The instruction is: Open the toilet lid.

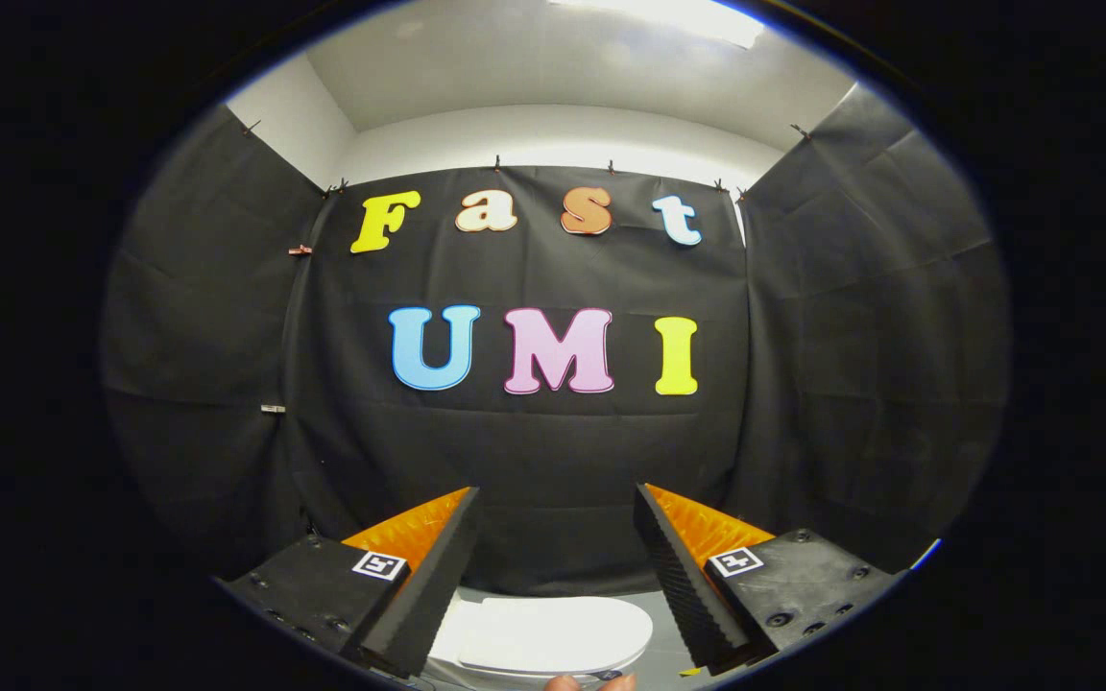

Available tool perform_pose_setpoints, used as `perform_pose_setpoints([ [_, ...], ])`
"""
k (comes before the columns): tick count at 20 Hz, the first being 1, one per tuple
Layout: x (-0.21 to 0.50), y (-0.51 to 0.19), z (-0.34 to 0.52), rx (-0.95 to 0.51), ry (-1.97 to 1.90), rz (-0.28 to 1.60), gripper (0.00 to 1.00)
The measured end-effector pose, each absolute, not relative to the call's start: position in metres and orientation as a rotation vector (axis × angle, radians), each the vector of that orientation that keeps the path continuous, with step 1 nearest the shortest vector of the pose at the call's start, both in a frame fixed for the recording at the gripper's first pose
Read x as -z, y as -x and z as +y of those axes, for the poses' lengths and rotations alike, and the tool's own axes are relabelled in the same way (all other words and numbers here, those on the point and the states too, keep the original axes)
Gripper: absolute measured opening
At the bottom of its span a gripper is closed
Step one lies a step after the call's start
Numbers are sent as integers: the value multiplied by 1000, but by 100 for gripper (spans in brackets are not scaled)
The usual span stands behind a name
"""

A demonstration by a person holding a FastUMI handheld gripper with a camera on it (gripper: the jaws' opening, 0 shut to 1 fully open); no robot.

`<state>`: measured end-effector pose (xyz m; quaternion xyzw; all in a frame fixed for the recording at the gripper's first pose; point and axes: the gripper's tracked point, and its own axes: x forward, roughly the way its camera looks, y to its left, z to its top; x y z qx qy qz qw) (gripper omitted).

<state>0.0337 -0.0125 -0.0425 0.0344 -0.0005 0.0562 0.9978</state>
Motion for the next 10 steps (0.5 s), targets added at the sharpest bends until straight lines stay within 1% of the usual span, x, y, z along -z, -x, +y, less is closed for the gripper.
perform_pose_setpoints([
  [10, 161, -59, -58, -162, -365, 216, 98],
])
